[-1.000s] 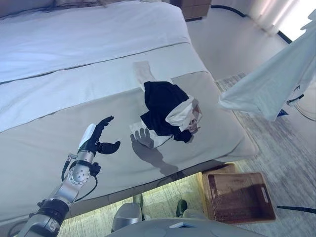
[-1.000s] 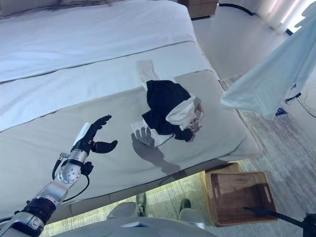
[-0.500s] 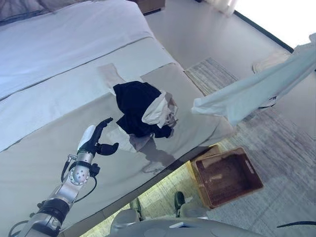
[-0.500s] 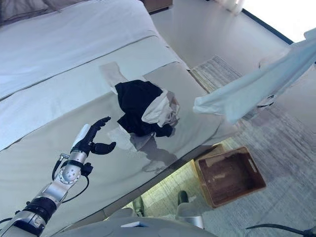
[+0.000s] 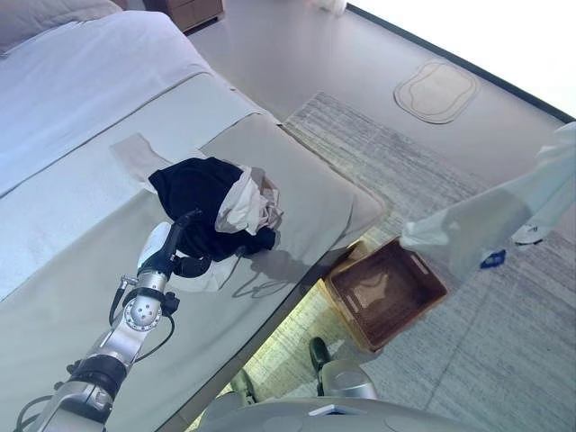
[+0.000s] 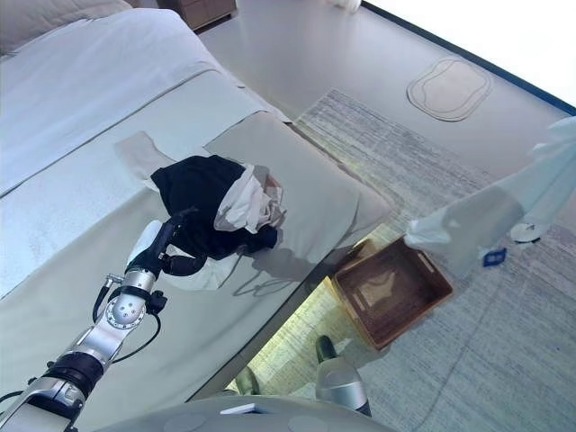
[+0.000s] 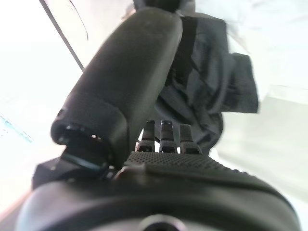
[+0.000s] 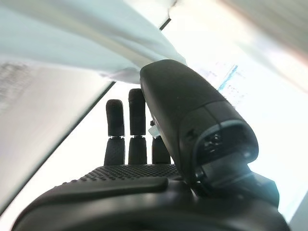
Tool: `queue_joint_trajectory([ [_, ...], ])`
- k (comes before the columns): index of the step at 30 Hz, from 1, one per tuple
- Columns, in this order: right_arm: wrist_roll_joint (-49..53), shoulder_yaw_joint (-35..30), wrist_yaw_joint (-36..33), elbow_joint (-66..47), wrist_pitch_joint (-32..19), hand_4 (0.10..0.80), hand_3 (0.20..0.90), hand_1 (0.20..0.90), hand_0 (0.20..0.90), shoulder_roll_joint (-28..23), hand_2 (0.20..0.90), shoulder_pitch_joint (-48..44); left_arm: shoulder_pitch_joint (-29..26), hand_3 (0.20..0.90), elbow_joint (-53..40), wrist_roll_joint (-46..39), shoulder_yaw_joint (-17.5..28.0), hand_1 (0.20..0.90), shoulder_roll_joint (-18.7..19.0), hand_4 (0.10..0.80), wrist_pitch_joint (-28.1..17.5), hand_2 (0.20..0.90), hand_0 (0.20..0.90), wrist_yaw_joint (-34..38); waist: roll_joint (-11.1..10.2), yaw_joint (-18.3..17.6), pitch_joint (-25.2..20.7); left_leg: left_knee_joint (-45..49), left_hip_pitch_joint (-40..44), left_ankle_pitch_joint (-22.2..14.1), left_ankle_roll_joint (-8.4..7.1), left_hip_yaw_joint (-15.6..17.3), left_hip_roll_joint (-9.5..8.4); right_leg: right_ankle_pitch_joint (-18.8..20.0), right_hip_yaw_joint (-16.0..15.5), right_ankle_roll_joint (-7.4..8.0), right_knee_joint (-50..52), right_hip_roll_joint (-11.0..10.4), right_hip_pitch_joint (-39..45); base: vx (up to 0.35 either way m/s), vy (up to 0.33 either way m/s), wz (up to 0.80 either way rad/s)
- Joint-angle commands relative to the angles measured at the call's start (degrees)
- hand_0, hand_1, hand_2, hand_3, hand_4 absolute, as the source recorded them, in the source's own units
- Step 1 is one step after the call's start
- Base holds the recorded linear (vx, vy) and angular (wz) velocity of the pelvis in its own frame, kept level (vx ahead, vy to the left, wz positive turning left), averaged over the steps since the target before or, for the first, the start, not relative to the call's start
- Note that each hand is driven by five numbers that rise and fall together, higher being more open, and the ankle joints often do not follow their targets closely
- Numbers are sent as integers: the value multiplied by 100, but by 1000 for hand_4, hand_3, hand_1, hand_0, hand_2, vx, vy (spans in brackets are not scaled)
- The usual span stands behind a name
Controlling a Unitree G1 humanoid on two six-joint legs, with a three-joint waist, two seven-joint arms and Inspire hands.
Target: Pick up the clothes from the bed and place them into the basket
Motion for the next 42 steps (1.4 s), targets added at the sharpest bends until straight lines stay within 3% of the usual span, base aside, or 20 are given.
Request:
queue_joint_trajectory([
  [1,46,-539,-139,-413,-807,100,200,300,300,-281,300,-103,-352,900,36,49,263,900,121,800,-439,900,900,215,-23,134,-797,716,-188,-848,-106,-259,184,-11,-217,216,461,-31,-531,-9,-20,-8],
  [18,-324,236,404,-478,-770,100,200,300,300,910,300,190,-593,900,32,71,178,900,72,800,-361,900,900,6,136,52,-666,855,-208,-956,-111,-133,219,45,-237,238,499,-70,-723,-3,-5,-3],
  [32,-255,449,-64,-41,-1008,100,200,300,300,2022,300,803,-575,900,-165,71,149,900,33,800,-373,900,900,95,454,-66,-471,860,-160,-996,-109,-74,198,62,-241,257,516,-101,-799,-34,-14,0],
  [42,50,457,-495,286,-1322,100,200,300,300,2273,300,829,-721,900,-230,-34,31,900,10,800,-324,900,900,184,695,-93,-350,657,-200,-841,-170,-155,150,40,-259,254,469,-49,-787,-49,1,1],
])
